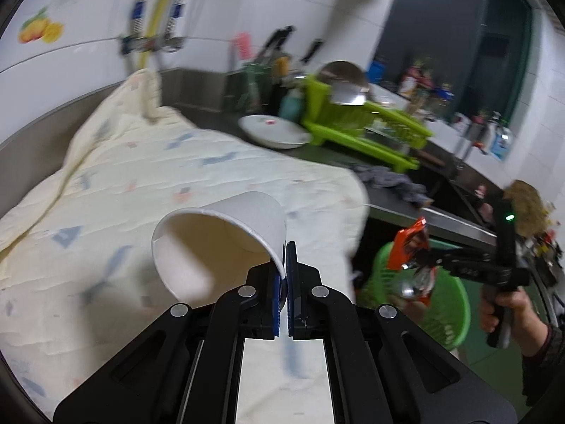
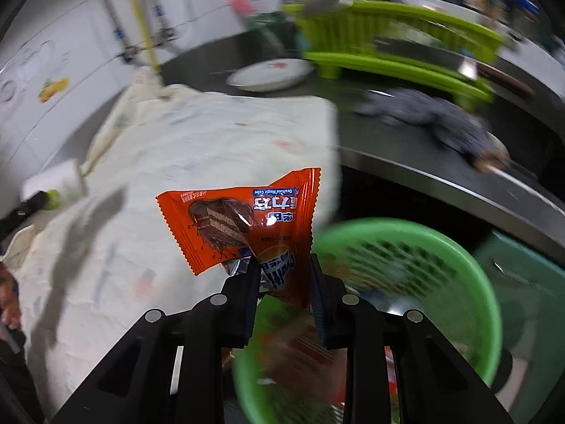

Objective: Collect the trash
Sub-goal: 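Carry the packet into the green basket and open the right gripper while the left carries the cup, then lower the white paper cup into the green basket and open the left gripper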

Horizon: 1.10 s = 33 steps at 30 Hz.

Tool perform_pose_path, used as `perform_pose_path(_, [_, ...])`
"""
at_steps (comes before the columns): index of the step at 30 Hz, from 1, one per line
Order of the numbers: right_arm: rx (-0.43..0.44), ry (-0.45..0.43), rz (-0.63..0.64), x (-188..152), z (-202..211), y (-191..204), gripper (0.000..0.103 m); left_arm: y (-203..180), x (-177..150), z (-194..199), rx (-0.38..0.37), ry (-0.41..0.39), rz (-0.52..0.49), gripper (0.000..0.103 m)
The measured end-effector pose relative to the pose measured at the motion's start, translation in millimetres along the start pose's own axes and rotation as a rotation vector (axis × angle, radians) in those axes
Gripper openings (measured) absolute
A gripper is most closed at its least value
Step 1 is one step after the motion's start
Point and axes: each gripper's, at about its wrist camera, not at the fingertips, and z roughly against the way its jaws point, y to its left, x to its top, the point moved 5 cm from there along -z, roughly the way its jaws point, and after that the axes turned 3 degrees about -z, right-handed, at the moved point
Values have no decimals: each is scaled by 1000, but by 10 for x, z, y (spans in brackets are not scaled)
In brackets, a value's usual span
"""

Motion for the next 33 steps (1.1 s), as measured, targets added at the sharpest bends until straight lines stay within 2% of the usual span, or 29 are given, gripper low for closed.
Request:
perform_pose_path(7, [-145, 0, -61, -324, 204, -666, 33, -776, -53, -105, -120, 1, -72, 1])
perform_pose_path(9, [-175, 3, -78, -407, 238, -804, 44, -1001, -72, -172, -147, 10, -97, 1])
perform_pose_path(13, [-174, -5, -125, -525, 311, -976, 66, -1407, -119, -325, -201, 37, -132, 1])
perform_pose_path(21, [-147, -50, -194, -645, 590, -1179, 69, -2044, -238, -686, -280, 106, -184, 1])
perform_pose_path(25, [-136, -74, -211, -711, 753, -1205, 74, -2288, -331, -807, -312, 142, -204, 1])
perform_pose_path(33, [-172, -138, -193, -840, 1027, -1226, 78, -2709, -591, -1114, -357, 236, -229, 3])
